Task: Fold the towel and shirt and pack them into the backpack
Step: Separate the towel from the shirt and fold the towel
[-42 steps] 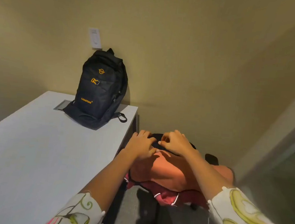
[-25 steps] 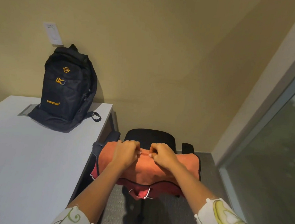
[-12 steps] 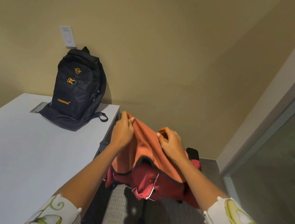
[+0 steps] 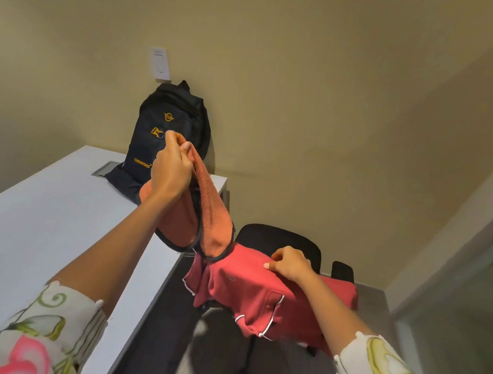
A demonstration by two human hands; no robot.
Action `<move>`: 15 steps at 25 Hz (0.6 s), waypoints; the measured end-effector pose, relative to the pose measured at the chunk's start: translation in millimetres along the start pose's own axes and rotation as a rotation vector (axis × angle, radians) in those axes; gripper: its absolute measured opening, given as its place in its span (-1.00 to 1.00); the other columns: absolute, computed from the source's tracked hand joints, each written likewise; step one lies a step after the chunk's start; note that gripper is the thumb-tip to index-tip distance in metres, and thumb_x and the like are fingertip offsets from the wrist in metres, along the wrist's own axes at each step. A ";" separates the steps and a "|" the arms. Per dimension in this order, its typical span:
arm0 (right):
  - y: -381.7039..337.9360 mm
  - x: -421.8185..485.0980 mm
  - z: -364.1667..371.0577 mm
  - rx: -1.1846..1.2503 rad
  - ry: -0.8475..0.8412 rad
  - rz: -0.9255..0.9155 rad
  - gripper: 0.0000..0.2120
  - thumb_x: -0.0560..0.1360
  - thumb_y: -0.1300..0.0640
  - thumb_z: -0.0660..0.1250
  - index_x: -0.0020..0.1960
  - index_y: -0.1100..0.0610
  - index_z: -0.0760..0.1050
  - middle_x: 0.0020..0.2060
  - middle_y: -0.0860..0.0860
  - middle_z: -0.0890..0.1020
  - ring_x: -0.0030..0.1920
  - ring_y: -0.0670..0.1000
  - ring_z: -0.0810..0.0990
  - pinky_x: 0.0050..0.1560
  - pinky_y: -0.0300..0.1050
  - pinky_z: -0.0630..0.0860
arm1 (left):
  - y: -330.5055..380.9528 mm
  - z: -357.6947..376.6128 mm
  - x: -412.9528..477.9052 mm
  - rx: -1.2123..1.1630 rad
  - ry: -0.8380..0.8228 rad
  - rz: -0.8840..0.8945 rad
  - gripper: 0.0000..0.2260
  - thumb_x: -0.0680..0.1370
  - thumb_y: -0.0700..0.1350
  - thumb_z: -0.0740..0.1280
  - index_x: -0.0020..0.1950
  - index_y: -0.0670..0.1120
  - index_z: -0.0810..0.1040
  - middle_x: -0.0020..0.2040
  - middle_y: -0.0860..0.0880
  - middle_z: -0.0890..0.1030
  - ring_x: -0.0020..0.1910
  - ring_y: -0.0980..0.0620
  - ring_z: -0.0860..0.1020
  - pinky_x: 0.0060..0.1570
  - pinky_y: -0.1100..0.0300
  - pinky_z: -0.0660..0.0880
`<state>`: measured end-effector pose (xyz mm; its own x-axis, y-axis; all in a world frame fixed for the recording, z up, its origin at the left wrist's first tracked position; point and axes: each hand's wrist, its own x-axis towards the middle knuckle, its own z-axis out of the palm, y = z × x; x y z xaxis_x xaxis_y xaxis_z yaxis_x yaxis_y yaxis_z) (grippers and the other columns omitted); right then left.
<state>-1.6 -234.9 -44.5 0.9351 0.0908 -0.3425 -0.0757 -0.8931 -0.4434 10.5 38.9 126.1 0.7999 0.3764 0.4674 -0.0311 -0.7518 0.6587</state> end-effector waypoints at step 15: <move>-11.1 -14.7 -28.4 -0.199 0.330 -0.310 -0.76 0.54 -0.06 0.30 -0.07 0.09 0.63 -0.09 0.09 0.66 0.00 0.19 0.61 -0.20 -0.08 0.38 | -19.3 -23.9 -18.9 0.108 0.029 -0.068 -0.79 0.68 -0.01 0.09 0.19 -0.13 0.35 -0.12 -0.06 0.54 -0.18 -0.07 0.51 -0.12 -0.01 0.48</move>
<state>-4.7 -238.8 -11.0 0.9655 0.2494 0.0755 0.2605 -0.9159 -0.3054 -18.3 59.2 118.7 0.7799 0.4432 0.4420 0.0887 -0.7772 0.6229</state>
